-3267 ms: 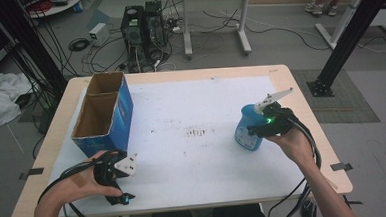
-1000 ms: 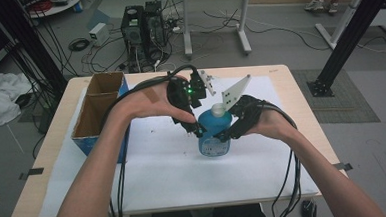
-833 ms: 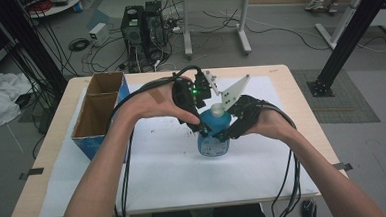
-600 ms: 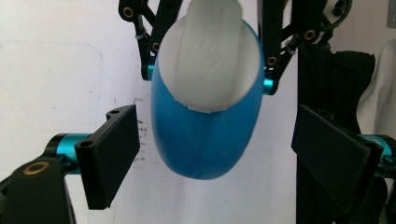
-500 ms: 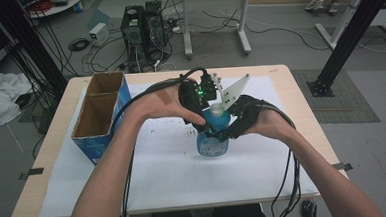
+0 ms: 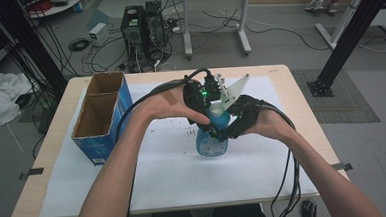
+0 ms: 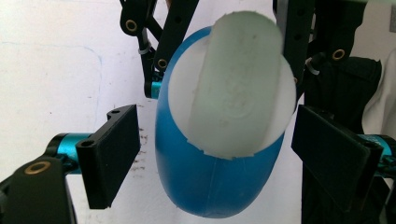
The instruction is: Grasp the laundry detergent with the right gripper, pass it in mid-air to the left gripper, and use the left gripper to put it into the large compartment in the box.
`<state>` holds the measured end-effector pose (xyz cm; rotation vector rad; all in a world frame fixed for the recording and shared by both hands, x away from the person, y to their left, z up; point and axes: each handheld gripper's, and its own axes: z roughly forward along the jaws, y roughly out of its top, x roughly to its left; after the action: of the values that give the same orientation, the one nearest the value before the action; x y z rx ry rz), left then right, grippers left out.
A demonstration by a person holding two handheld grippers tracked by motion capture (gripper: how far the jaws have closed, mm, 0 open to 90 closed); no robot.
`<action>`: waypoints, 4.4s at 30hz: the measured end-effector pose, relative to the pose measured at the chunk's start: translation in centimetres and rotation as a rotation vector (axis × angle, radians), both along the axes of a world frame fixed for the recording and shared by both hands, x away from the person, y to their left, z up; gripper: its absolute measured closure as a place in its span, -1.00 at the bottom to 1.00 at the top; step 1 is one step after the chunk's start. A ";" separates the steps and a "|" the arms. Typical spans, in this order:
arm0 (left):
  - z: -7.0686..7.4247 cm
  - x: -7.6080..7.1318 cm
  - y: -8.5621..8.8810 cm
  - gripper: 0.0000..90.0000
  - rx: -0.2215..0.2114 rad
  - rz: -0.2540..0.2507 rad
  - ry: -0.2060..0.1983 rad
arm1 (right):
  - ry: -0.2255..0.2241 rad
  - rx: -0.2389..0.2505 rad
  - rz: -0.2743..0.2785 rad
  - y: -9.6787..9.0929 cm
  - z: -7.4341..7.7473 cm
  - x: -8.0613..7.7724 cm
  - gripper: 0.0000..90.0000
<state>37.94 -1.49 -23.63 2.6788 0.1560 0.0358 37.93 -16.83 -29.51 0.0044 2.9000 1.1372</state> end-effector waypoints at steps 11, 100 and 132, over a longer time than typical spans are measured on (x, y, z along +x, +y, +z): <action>-0.3 0.2 0.1 -0.54 -0.022 0.002 0.009 | 0.008 0.002 -0.007 -0.1 -0.1 0.1 0.04; -0.8 -0.2 -0.4 -0.17 -0.002 -0.035 0.000 | 0.051 0.044 -0.016 -0.3 -0.8 0.0 -0.08; 0.4 -0.3 1.1 -0.17 -0.012 -0.018 -0.007 | 0.064 0.004 -0.071 -1.0 -0.6 -0.1 -0.50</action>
<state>37.65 -0.38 -23.25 2.6671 0.1298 0.0390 37.79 -17.81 -30.09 0.1451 2.9268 1.1528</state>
